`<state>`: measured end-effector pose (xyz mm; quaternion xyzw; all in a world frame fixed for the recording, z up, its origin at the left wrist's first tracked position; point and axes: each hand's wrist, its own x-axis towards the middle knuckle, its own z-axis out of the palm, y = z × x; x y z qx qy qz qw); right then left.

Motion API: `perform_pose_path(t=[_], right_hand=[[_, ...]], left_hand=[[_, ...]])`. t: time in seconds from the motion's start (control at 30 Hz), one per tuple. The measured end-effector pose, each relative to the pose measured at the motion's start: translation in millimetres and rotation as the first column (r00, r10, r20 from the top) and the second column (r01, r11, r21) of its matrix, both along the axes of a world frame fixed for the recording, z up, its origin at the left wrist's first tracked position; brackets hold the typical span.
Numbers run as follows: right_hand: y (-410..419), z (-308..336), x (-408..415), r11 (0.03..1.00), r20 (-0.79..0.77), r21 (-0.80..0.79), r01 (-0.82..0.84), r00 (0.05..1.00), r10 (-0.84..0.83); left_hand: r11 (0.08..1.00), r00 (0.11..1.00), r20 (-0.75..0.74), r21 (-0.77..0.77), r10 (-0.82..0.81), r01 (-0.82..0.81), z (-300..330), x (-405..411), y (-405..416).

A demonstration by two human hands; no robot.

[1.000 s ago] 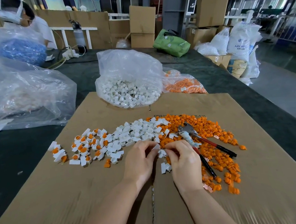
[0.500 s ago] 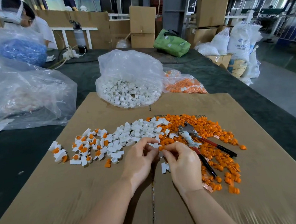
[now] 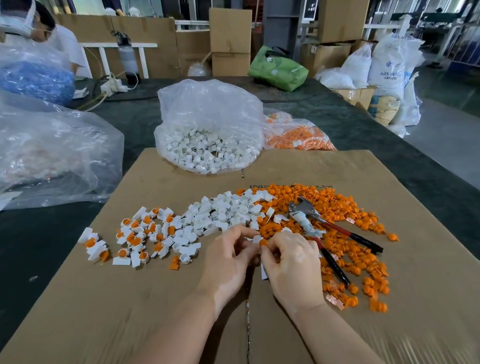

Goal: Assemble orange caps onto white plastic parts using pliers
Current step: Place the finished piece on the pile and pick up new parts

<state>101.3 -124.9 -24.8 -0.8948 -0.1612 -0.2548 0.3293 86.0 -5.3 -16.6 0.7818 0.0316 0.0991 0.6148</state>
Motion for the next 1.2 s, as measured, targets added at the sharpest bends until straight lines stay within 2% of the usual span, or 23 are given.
perform_pose_path(t=[0.1,0.3,0.57,1.2], right_hand=[[-1.6,-1.6,2.1,0.998,-0.073,0.042,-0.045,0.996,0.048],[-2.6,3.7,0.9,0.976,0.006,0.179,-0.124,0.992,0.125],[-2.2,4.7,0.4,0.97,0.015,0.16,-0.182,0.983,0.182],[-2.7,6.1,0.4,0.971,-0.044,0.154,-0.181,0.981,0.19]], left_hand=[[0.998,1.0,-0.004,-0.065,0.028,-0.028,-0.4,1.2,1.5],[0.993,0.999,-0.006,-0.107,0.05,-0.05,-2.3,2.9,5.0],[0.998,1.0,0.001,-0.061,0.022,-0.022,-3.3,2.8,6.9],[0.997,0.997,0.011,-0.027,0.078,-0.078,-4.5,5.0,4.9]])
